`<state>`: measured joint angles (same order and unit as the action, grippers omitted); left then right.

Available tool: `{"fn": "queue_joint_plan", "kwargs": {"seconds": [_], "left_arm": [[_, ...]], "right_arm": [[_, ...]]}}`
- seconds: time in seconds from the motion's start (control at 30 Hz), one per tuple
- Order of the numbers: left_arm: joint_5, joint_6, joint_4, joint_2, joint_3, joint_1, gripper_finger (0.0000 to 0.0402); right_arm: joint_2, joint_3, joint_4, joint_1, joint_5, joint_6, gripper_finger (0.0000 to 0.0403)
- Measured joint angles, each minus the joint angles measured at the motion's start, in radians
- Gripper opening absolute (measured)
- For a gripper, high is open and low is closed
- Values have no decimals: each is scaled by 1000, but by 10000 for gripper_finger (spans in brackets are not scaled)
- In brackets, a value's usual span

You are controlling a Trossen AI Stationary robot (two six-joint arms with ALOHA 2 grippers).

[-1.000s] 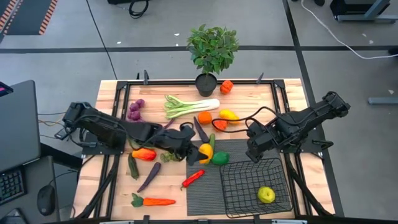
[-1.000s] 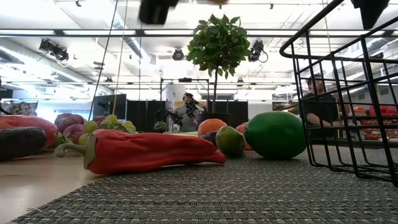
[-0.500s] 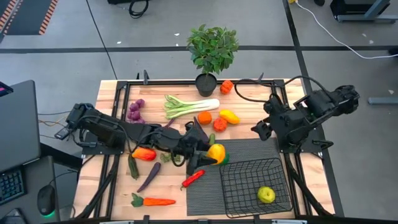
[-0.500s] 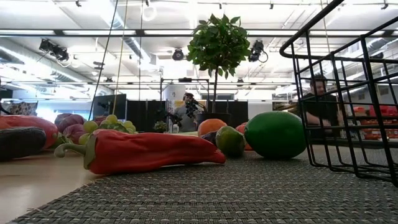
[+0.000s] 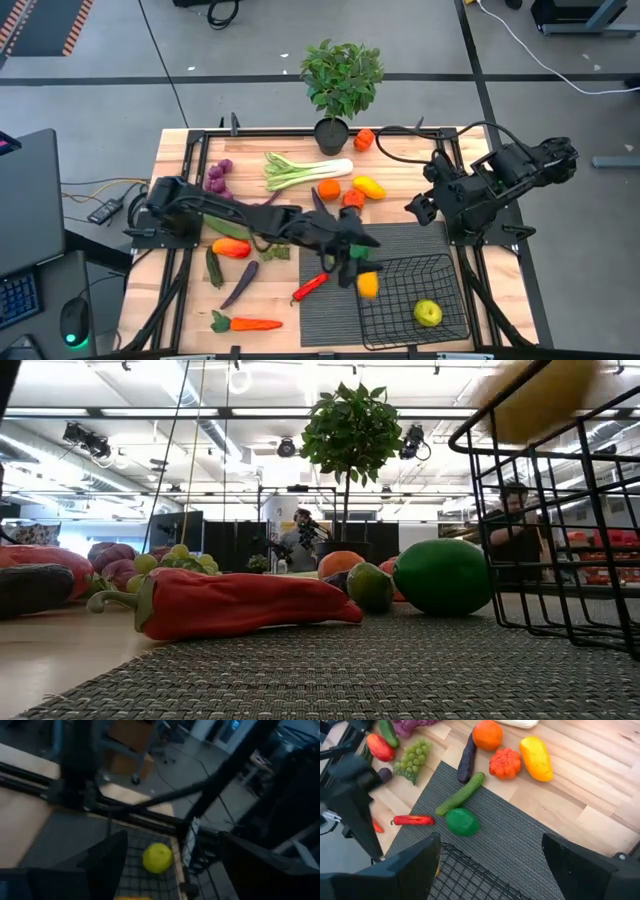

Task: Build produce basket
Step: Put the right green cucumber into the black wire basket

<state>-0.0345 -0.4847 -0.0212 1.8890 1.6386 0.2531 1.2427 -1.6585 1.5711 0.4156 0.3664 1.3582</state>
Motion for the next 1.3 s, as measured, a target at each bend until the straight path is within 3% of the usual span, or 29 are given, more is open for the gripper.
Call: {"fn": "queue_joint_plan", "kwargs": {"seconds": [0.2, 0.37, 0.53, 0.83, 1.07, 1.3], "left_arm": [[43, 78, 247, 25, 132, -28, 316], [31, 130, 629, -40, 252, -77, 316], [28, 170, 874, -110, 286, -118, 313], [33, 177, 871, -287, 71, -133, 296], [21, 110, 821, -498, -152, -131, 295], [-27, 16, 801, -669, -312, -134, 295]], "right_arm": [[0, 12, 0, 0, 3, 5, 350], [9, 77, -4, -1, 6, 33, 350], [35, 182, -148, -12, -35, 27, 350], [142, 356, -484, -123, -205, 3, 350], [262, 373, -637, -242, -244, -77, 350], [456, 369, -796, -344, -409, -171, 350]]}}
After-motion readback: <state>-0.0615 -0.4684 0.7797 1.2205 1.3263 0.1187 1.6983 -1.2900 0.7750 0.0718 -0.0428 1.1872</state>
